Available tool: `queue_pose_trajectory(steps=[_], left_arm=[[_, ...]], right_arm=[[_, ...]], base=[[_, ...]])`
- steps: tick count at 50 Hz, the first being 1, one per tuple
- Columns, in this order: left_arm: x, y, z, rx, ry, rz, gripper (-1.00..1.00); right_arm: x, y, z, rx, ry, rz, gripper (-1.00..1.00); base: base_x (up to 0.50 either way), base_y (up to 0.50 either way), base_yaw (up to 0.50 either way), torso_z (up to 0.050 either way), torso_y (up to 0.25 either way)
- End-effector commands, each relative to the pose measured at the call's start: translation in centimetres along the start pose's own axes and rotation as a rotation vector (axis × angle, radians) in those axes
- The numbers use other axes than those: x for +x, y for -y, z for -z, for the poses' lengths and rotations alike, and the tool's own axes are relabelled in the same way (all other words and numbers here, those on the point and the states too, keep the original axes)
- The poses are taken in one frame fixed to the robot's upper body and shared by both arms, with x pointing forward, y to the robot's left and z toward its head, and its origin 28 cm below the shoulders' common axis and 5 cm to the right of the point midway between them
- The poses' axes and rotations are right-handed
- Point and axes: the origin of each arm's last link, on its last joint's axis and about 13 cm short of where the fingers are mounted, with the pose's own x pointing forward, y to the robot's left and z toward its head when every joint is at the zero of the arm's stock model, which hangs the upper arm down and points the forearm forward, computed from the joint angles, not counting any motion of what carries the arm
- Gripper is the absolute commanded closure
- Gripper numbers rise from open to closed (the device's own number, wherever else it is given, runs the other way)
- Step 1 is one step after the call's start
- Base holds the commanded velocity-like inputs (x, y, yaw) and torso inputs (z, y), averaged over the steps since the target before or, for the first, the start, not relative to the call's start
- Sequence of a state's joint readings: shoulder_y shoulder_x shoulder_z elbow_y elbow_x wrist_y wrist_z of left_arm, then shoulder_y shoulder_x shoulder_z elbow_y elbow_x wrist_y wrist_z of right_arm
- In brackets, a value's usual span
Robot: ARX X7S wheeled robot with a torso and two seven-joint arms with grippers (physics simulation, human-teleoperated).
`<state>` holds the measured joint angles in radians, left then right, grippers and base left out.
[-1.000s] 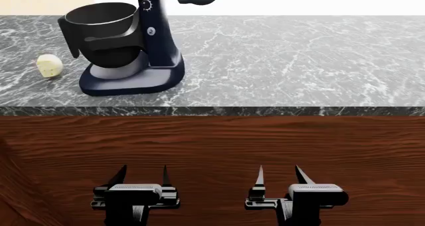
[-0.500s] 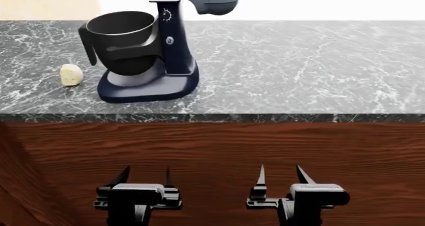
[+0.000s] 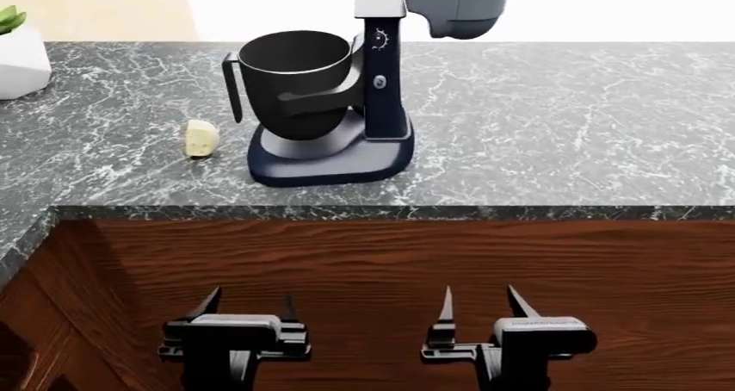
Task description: Place the cheese in the stand mixer bowl.
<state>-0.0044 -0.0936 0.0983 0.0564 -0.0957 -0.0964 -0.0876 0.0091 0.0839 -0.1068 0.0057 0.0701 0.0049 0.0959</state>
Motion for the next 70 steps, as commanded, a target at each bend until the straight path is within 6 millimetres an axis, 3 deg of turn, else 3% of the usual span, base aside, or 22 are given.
queue_pose_trajectory(steps=[1, 4, 6, 9, 11, 16, 21, 24, 26, 27, 31, 34, 47, 61, 70], left_arm=[[0.2, 0.0, -1.0, -0.014, -0.046, 0.001, -1.00], [-0.3, -0.1, -4.3, -0.033, -0.051, 0.087, -1.00], [-1.0, -0.5, -9.0, -0.025, -0.028, 0.116, -1.00], [-1.4, -1.2, -13.2, -0.039, -0.063, 0.129, -1.00], [-1.5, -1.7, -14.6, -0.091, -0.083, 0.121, -1.00], [-2.4, -1.6, -15.8, -0.060, -0.052, 0.099, -1.00], [-2.6, -1.6, -16.1, -0.028, -0.051, 0.082, -1.00], [-2.7, -1.5, -16.3, -0.021, -0.043, 0.080, -1.00], [-2.5, -1.6, -16.2, -0.018, -0.050, 0.075, -1.00], [-2.4, -1.6, -16.2, -0.017, -0.050, 0.073, -1.00], [-2.3, -1.6, -16.2, -0.027, -0.063, 0.076, -1.00], [-2.2, -1.6, -16.2, -0.024, -0.066, 0.072, -1.00], [-2.1, -1.6, -15.9, -0.013, -0.079, 0.067, -1.00], [-2.2, -1.8, -15.8, -0.008, -0.083, 0.058, -1.00], [-2.6, -1.9, -16.2, -0.004, -0.071, 0.049, -1.00]], right_arm=[[0.0, 0.1, -0.9, -0.033, -0.012, 0.008, -1.00], [-0.3, 0.5, -3.7, -0.019, -0.048, -0.043, -1.00], [-0.8, 0.9, -7.2, -0.023, -0.081, -0.118, -1.00], [-0.4, 1.7, -10.5, -0.011, -0.120, -0.114, -1.00], [-0.4, 2.1, -12.2, -0.012, -0.131, -0.086, -1.00], [-1.1, 2.6, -14.0, 0.003, -0.115, -0.090, -1.00], [-3.2, 2.9, -15.9, 0.006, -0.032, -0.091, -1.00], [-5.1, 3.9, -17.6, -0.016, 0.124, -0.007, -1.00], [-7.3, 2.7, -17.1, -0.033, 0.058, -0.119, -1.00], [-7.8, 2.9, -17.1, -0.087, 0.073, -0.060, -1.00], [-9.1, 5.4, -19.8, -0.252, 0.300, -0.034, -1.00], [-10.6, 4.9, -20.7, -0.032, 0.381, -0.095, -1.00], [-11.8, 5.3, -20.2, -0.076, 0.487, -0.147, -1.00], [-11.6, 5.3, -20.2, -0.094, 0.474, -0.146, -1.00], [-11.5, 5.4, -20.2, -0.102, 0.453, -0.152, -1.00]], base=[[0.00, 0.00, 0.00, 0.000, 0.000], [0.00, 0.00, 0.00, 0.000, 0.000], [0.00, 0.00, 0.00, 0.000, 0.000], [0.00, 0.00, 0.00, 0.000, 0.000], [0.00, 0.00, 0.00, 0.000, 0.000], [0.00, 0.00, 0.00, 0.000, 0.000], [0.00, 0.00, 0.00, 0.000, 0.000], [0.00, 0.00, 0.00, 0.000, 0.000], [0.00, 0.00, 0.00, 0.000, 0.000], [0.00, 0.00, 0.00, 0.000, 0.000], [0.00, 0.00, 0.00, 0.000, 0.000], [0.00, 0.00, 0.00, 0.000, 0.000], [0.00, 0.00, 0.00, 0.000, 0.000], [0.00, 0.00, 0.00, 0.000, 0.000], [0.50, 0.00, 0.00, 0.000, 0.000]])
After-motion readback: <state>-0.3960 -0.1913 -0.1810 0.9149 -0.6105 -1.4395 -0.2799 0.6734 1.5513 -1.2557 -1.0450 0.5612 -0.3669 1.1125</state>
